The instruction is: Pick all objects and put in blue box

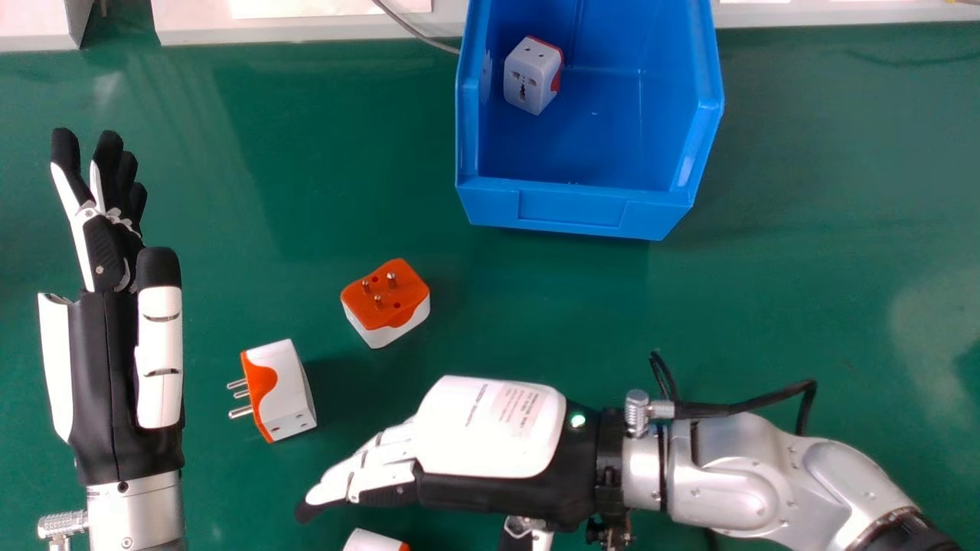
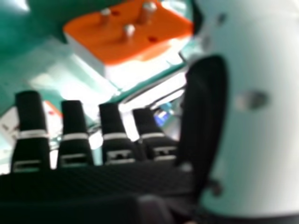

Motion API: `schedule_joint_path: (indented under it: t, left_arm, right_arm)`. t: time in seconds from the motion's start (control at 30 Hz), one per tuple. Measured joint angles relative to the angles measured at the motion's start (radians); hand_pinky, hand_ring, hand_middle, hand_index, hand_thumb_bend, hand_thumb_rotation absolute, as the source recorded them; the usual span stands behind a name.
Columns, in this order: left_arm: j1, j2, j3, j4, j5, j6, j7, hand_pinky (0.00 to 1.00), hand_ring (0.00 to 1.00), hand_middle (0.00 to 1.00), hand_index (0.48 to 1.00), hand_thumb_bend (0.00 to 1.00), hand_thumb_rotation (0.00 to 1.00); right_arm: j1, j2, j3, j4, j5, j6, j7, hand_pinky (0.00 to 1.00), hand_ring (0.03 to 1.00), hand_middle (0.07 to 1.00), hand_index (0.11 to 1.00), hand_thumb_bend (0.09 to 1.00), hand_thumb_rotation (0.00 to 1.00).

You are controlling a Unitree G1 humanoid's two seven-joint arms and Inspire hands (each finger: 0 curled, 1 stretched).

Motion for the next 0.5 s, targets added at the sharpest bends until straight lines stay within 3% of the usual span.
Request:
schedule_joint_path:
  t: [0.5]
  left_arm:
    - [-0.002, 0.000, 0.000, 0.000, 0.001, 0.000, 0.000, 1.00, 1.00, 1.00, 0.991, 0.41, 0.94]
  right_arm:
    - [-0.014, 0.062, 0.075, 0.028, -0.154, 0.071, -0.091, 0.69, 0.854, 0.891, 0.902, 1.000, 0.28]
